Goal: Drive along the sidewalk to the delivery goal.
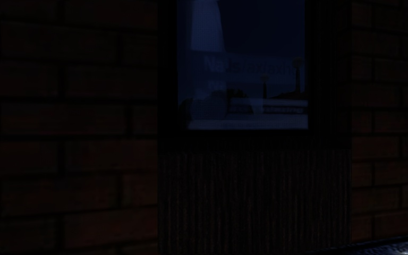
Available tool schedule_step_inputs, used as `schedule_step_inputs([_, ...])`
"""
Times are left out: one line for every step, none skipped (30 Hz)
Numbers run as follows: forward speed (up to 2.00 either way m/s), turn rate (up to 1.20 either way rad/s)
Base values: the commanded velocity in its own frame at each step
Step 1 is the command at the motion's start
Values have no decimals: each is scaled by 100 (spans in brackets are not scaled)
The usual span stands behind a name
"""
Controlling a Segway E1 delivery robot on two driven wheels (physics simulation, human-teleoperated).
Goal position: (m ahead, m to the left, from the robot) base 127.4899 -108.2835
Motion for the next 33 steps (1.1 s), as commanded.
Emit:
schedule_step_inputs([0,-120])
schedule_step_inputs([0,-120])
schedule_step_inputs([0,-120])
schedule_step_inputs([0,-120])
schedule_step_inputs([0,-120])
schedule_step_inputs([0,-120])
schedule_step_inputs([0,-120])
schedule_step_inputs([0,-120])
schedule_step_inputs([0,-120])
schedule_step_inputs([0,-120])
schedule_step_inputs([0,-120])
schedule_step_inputs([0,-120])
schedule_step_inputs([0,-120])
schedule_step_inputs([0,-120])
schedule_step_inputs([0,-120])
schedule_step_inputs([0,-120])
schedule_step_inputs([0,-120])
schedule_step_inputs([0,-120])
schedule_step_inputs([0,-120])
schedule_step_inputs([0,-120])
schedule_step_inputs([0,-120])
schedule_step_inputs([0,-120])
schedule_step_inputs([0,-120])
schedule_step_inputs([0,-120])
schedule_step_inputs([0,-115])
schedule_step_inputs([0,-106])
schedule_step_inputs([0,-103])
schedule_step_inputs([0,-103])
schedule_step_inputs([0,-102])
schedule_step_inputs([0,-95])
schedule_step_inputs([0,-83])
schedule_step_inputs([0,-79])
schedule_step_inputs([0,-79])
